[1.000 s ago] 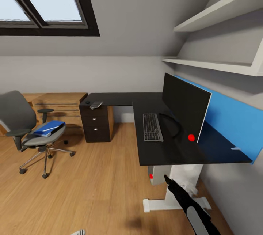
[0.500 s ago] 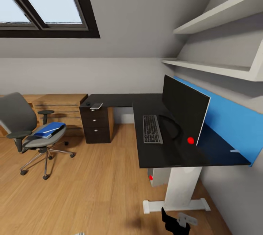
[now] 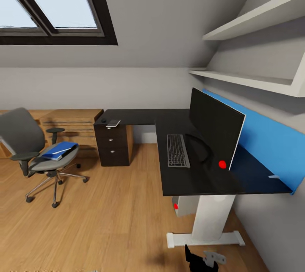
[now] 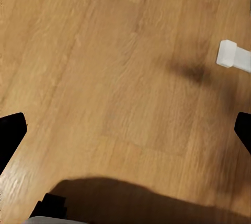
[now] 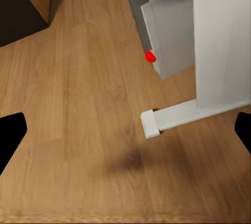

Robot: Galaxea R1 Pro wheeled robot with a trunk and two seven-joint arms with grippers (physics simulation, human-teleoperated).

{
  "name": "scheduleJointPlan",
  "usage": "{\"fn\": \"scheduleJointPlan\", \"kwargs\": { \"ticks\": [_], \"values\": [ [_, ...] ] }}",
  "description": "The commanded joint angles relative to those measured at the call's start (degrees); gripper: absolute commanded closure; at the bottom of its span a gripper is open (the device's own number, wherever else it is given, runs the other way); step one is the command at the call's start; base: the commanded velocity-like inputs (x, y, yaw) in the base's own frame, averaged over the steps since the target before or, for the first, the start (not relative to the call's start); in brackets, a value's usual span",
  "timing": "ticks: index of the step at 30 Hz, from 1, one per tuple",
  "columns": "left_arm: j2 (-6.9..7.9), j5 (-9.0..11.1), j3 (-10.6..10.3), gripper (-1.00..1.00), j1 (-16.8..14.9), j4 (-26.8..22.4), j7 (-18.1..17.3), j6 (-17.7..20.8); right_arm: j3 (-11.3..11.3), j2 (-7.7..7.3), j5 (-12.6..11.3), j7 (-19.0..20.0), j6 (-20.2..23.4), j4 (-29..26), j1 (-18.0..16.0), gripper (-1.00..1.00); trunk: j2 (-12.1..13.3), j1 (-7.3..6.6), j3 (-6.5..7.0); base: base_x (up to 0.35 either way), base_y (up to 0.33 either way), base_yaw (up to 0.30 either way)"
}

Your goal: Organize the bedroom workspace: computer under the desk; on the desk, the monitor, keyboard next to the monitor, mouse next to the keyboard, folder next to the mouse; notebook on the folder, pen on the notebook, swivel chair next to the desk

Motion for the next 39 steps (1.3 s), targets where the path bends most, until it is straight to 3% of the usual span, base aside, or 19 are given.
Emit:
{"fn": "scheduleJointPlan", "kwargs": {
  "ticks": [1, 7, 8, 11, 39],
  "values": [
    [0.07, 0.6, -0.3, -1.00, 0.0, 0.0, 0.5, 0.2, 0.3, -0.02, -0.6, 0.2, -0.3, 1.0, 0.0, -1.00, 0.0, 0.01, -0.06, 0.073, 0.150, 0.091],
    [-0.02, 0.5, -0.3, -1.00, 0.0, 0.7, 0.4, 0.2, 0.4, 0.20, -0.4, 0.2, -0.8, 2.0, 0.0, -1.00, 0.0, 0.01, -0.06, 0.141, 0.252, 0.023],
    [-0.10, 0.6, -0.4, -1.00, 0.0, 0.9, 0.4, 0.2, 0.4, 0.87, -0.3, 0.0, -3.8, 3.2, 0.0, -1.00, 0.0, 0.01, -0.06, 0.186, 0.261, 0.260],
    [-0.17, 0.4, -0.4, -1.00, -0.1, 2.3, 0.2, 0.2, 0.4, 0.96, -0.3, 0.0, -5.2, 4.7, 0.0, -1.00, 0.0, 0.01, -0.06, 0.210, 0.248, 0.269],
    [-0.23, 0.4, -0.5, -1.00, -0.1, 3.1, 0.2, 0.2, -0.1, 0.53, -0.5, -0.1, -5.5, 4.8, -0.1, -1.00, 0.0, 0.01, -0.06, 0.261, 0.208, 0.259]
  ]
}}
